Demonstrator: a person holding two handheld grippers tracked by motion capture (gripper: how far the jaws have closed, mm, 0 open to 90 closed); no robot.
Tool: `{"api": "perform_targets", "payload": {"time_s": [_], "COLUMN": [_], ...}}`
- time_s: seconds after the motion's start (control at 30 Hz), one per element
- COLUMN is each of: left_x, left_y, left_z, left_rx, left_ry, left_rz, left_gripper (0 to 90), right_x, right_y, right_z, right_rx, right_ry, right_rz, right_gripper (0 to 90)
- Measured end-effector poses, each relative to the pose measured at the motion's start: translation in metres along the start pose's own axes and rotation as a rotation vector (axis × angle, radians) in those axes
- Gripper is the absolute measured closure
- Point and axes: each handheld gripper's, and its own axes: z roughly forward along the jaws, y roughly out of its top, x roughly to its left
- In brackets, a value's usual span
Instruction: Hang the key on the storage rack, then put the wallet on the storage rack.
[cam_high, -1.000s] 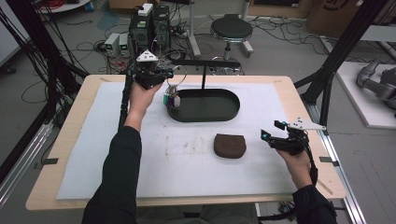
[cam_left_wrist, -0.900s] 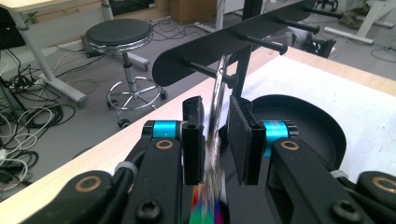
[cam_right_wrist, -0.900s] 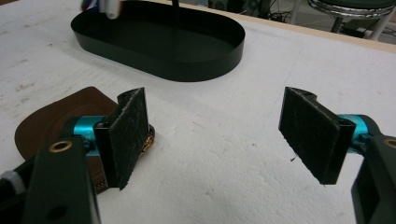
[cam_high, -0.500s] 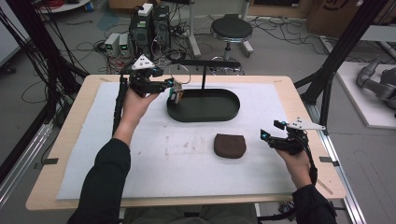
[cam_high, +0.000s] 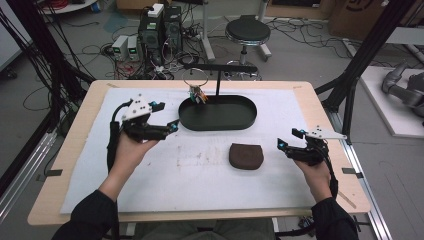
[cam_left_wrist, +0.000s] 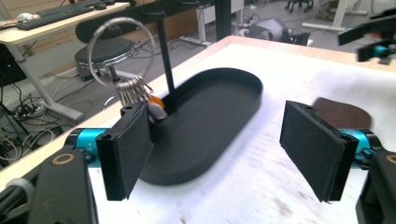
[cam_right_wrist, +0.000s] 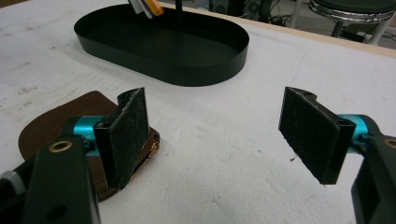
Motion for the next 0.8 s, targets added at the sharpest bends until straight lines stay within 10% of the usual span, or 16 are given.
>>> {"api": "perform_targets", "payload": {"time_s": [0.47, 0.8], "left_x": [-0.005, -0.005], "left_y": [-0.062, -0.073], "left_z": [-0.041, -0.032], "left_rx": [-0.013, -0.006], "left_ry": [0.047, 0.022], "left_rz": [-0.139, -0.111], "left_gripper": [23.6, 23.7], "right_x": [0.006, 0.007], "right_y": [0.0, 0.0], "right_z": [-0.001, -0.002], "right_rx": [-0.003, -0.004], "right_ry": [0.007, 0.012], "right_rz": [-0.013, -0.008], "right_gripper": [24.7, 24.7]}}
